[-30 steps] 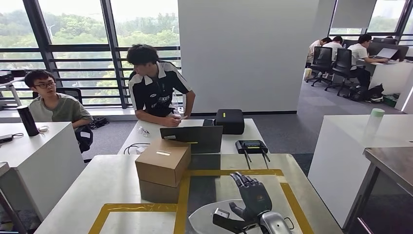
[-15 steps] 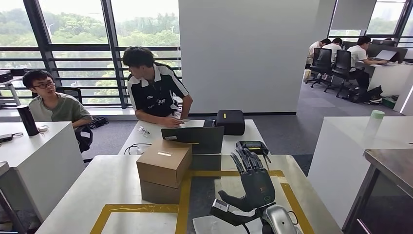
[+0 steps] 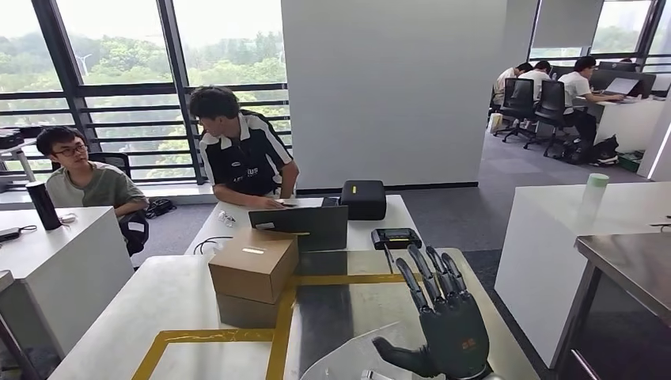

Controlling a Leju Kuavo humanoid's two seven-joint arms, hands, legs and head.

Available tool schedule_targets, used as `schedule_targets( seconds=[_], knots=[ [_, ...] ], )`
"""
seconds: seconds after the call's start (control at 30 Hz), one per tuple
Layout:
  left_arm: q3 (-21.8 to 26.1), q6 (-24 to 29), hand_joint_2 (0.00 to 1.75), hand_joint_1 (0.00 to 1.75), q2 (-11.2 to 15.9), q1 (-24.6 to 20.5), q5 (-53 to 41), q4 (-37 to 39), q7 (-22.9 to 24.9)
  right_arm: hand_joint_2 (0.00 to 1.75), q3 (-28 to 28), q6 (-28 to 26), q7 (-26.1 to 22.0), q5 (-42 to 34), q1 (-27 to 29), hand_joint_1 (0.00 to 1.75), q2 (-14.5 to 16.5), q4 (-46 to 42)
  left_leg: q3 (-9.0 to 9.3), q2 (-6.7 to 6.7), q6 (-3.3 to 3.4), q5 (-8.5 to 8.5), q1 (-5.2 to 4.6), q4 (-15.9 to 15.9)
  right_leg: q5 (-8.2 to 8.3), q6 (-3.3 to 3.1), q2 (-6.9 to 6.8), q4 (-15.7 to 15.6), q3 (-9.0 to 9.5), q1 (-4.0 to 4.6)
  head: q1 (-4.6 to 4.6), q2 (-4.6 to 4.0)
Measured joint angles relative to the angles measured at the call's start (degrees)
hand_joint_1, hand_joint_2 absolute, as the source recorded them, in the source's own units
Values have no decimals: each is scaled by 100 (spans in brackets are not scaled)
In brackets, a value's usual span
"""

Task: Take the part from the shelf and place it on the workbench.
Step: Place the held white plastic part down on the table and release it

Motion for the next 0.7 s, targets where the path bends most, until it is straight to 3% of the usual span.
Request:
schedule_targets(
  seconds=[0.1,0.13,0.17,0.2,0.23,0.3,0.33,0.37,0.47,0.5,0.53,0.6,0.63,0.67,0.7],
  knots=[
    [-1,0,0,0,-4,3,-43,3,17,0,-22,-15,69,158,251,0,-55,-312,-305,37,4,-723,-11,955,135,-101,-24,-6,-161,39,-4,0],
    [-2,0,0,0,-5,3,-61,4,30,0,-37,-17,83,200,342,0,-78,-400,-365,37,12,-888,-20,1273,184,-114,-33,-5,-225,64,-4,0],
    [-2,0,0,0,-7,4,-77,5,43,0,-52,-18,91,234,428,0,-102,-481,-345,37,30,-939,-31,1436,234,-121,-40,-3,-291,90,-4,0],
    [-2,0,0,0,-7,4,-86,5,53,0,-68,-21,97,265,505,0,-130,-564,-226,37,59,-887,-46,1397,285,-121,-44,-3,-357,112,-4,0],
    [-2,0,0,0,-7,2,-92,4,60,0,-86,-28,101,295,576,0,-163,-646,-6,37,103,-775,-67,1161,337,-117,-46,-2,-420,130,-4,0],
    [-2,1,0,0,-3,-10,-107,-3,60,0,-135,-56,117,358,708,0,-229,-818,585,45,203,-653,-125,383,439,-91,-48,1,-513,152,-3,1],
    [-2,3,0,0,-2,-16,-116,-7,57,0,-163,-72,131,392,767,0,-260,-893,783,49,233,-637,-156,78,485,-65,-52,-3,-530,155,-1,1],
    [-3,5,0,0,-2,-21,-125,-9,55,0,-191,-86,150,424,815,0,-284,-961,891,52,255,-650,-182,-108,533,-32,-57,-11,-536,152,1,1],
    [-4,16,0,0,-12,-17,-145,-7,50,0,-262,-99,197,492,928,0,-354,-1118,828,62,346,-519,-206,-211,625,88,-56,-55,-547,123,5,1],
    [-4,20,0,0,-11,-16,-148,-7,50,0,-289,-100,201,506,957,0,-386,-1159,782,76,393,-446,-198,-239,513,118,-51,19,-584,114,6,1],
    [-4,23,0,0,-10,-15,-150,-7,50,0,-319,-102,203,512,976,0,-419,-1194,727,90,430,-368,-184,-263,297,142,-46,201,-649,110,8,0],
    [-3,28,0,0,-9,-15,-146,-8,59,0,-361,-108,198,516,992,0,-460,-1236,585,105,469,-230,-181,-266,-291,175,-43,848,-820,99,11,0],
    [-3,29,0,0,-11,-12,-138,-7,68,0,-370,-110,189,518,994,0,-465,-1248,501,108,469,-160,-183,-259,-478,188,-43,1187,-877,98,11,0],
    [-3,30,0,0,-15,-9,-122,-5,78,0,-370,-113,178,528,995,0,-461,-1254,406,113,465,-90,-184,-248,-535,195,-43,1409,-868,99,11,0],
    [-2,32,0,0,-17,-7,-103,-4,90,0,-367,-111,168,544,989,0,-446,-1256,305,116,455,-24,-182,-231,-472,198,-43,1458,-771,99,12,0]
  ],
)
